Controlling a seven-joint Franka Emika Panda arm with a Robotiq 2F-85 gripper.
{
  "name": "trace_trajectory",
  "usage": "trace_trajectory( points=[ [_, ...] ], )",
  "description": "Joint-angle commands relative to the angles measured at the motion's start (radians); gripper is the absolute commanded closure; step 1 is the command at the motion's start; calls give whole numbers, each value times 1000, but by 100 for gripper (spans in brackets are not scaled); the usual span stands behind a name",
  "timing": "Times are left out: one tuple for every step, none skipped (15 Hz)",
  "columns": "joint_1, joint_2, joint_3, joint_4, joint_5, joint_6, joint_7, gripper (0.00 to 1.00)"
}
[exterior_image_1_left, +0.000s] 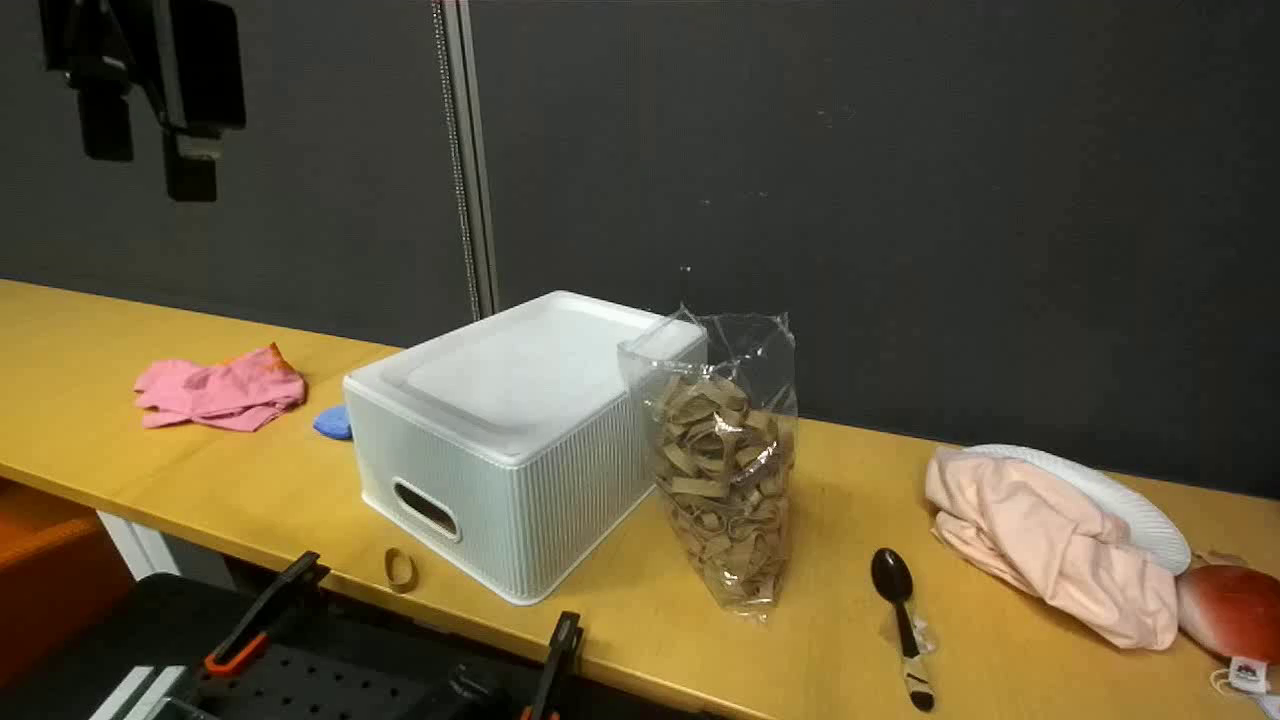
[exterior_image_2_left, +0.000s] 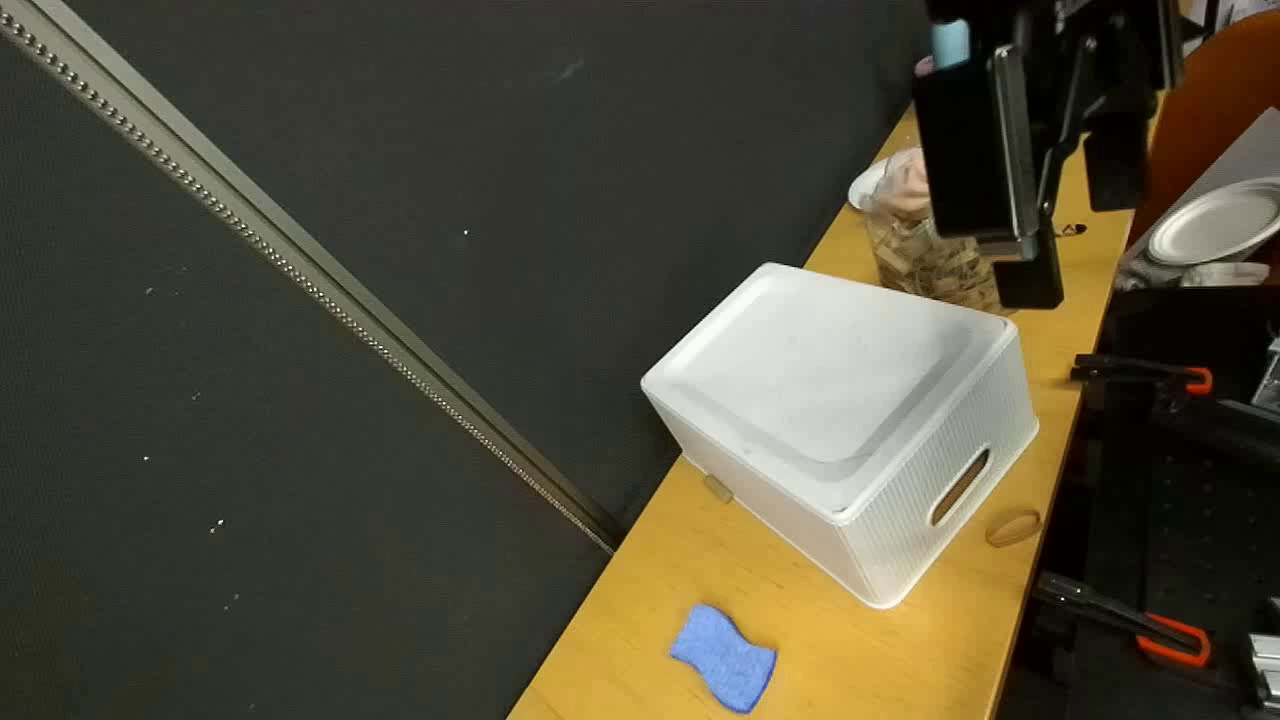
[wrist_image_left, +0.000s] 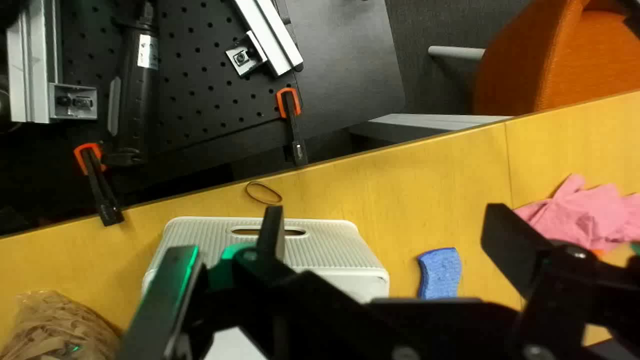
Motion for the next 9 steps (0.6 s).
trace_trajectory(
  points=[
    [-15,0,12,2,6,-4,-6,0],
    [-15,0,12,2,6,-4,-6,0],
    [-15,0,12,2,6,-4,-6,0],
    [-15,0,12,2,6,-4,-7,0],
    [-15,0,12,2,6,-4,-6,0],
    [-15,0,12,2,6,-4,-7,0],
    [-15,0,12,2,6,-4,-7,0],
    [-20,46,17,23,-6,51,-21,0],
    [-16,85,19,42,-9,97,-45,0]
  ],
)
